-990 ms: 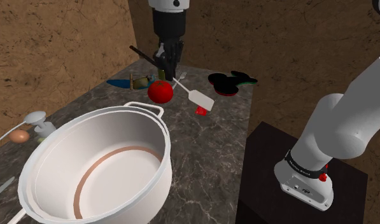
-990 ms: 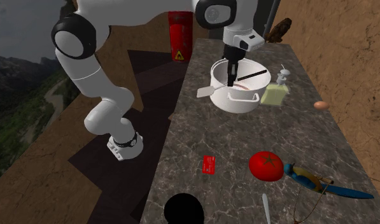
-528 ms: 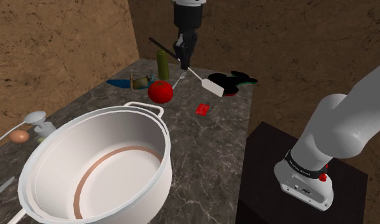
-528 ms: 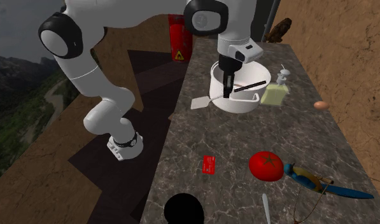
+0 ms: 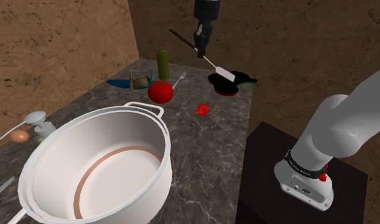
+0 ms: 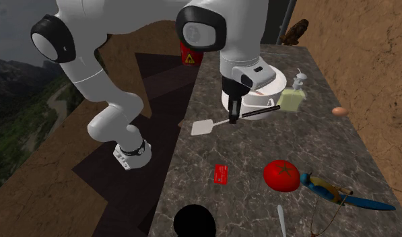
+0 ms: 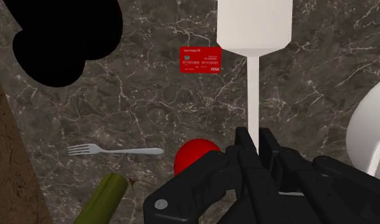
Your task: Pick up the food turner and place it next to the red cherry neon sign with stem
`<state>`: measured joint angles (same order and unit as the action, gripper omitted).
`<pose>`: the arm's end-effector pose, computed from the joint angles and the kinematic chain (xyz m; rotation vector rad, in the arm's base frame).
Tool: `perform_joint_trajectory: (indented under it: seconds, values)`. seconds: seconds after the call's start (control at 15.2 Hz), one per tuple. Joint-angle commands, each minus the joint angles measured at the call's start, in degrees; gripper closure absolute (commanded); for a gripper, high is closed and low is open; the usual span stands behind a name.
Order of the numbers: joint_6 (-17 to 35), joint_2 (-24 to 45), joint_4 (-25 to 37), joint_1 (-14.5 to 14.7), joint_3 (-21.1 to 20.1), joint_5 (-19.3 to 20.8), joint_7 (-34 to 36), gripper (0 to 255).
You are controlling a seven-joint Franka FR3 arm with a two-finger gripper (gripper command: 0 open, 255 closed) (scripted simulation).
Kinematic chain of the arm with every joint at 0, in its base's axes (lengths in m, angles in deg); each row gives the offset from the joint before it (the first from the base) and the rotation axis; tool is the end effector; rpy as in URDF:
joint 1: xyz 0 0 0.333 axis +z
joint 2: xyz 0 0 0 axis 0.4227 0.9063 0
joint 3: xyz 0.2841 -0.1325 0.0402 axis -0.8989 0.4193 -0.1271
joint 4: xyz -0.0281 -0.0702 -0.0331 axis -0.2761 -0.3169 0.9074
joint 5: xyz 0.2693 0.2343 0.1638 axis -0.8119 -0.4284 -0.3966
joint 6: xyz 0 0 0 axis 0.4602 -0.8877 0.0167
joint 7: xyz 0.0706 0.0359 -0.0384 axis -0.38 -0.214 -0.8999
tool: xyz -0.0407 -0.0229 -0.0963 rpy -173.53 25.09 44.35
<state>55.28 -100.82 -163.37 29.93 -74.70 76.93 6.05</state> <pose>0.4468 0.1230 0.6242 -3.0660 -0.6113 -0.1011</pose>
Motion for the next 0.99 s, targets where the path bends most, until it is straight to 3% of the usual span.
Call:
perform_joint_trajectory:
  seconds: [0.0, 0.73, 0.92]
  values:
    - [0.39, -0.42, -0.9, -0.96, 1.88, 0.35, -2.88, 255]
    - [0.05, 3.7, 3.11, -6.68, 12.39, 2.45, -18.57, 255]
    - [2.38, 3.3, 0.38, -6.69, 12.39, 2.47, -18.61, 255]
